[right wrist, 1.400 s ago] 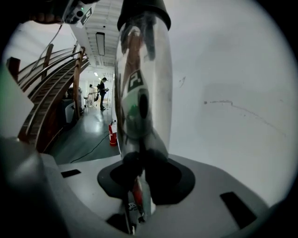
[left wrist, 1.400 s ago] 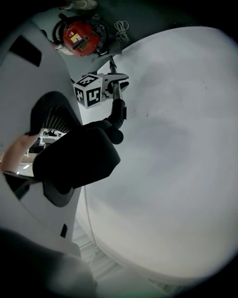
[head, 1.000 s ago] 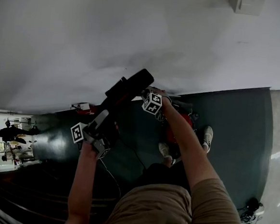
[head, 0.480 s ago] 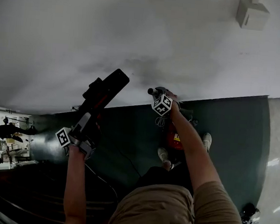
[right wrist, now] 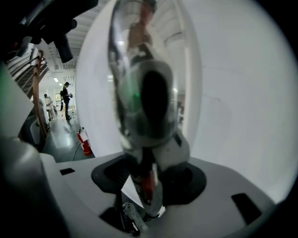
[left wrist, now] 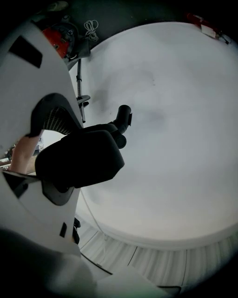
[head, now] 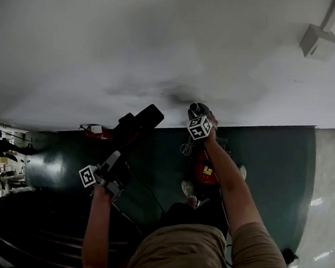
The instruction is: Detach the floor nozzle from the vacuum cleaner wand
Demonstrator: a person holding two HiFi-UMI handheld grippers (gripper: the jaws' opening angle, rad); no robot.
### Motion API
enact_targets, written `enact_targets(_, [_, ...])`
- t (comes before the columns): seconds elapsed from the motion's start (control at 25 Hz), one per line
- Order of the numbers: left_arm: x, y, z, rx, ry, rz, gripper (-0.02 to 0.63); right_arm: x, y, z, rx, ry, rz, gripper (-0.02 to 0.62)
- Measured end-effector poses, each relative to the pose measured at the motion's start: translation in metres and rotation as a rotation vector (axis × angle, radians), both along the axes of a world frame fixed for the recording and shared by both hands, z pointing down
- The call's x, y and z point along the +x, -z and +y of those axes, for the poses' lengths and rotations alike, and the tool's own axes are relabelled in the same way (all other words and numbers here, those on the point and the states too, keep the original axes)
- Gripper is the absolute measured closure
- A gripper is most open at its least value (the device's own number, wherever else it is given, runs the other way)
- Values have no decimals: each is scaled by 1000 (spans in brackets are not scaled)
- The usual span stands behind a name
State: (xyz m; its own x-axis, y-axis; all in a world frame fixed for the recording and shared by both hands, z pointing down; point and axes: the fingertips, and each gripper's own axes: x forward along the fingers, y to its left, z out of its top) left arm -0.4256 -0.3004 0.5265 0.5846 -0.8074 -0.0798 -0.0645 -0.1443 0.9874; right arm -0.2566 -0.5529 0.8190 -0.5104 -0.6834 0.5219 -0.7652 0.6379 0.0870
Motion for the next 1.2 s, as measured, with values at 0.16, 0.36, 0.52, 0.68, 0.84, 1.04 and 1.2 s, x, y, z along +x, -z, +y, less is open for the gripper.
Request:
enact_targets(0.16, [-19, 3, 17, 12, 5, 22, 407, 5, 14, -5, 26, -127, -25, 342])
enact_targets(0.36, [-26, -8, 18, 7, 9, 26, 407, 24, 9, -16, -7, -243, -79, 342])
enact_targets(0.52, [-32, -13, 23, 6, 12, 31, 407, 39, 6, -10, -14, -296, -82, 342])
enact_targets(0.68, [-35, -19, 24, 11, 10, 52, 407, 62, 4, -5, -11, -351, -104, 342])
enact_targets(0.84, [-41, -26, 27, 17, -21, 59, 407, 88, 11, 3, 8, -405, -121, 342])
enact_targets(1.04, [-57, -30, 36, 41, -68, 96, 407, 103, 26, 26, 47, -405, -105, 342])
enact_targets(1.2, [-59, -34, 47, 39, -96, 97, 407, 120, 47, 53, 47, -382, -89, 342])
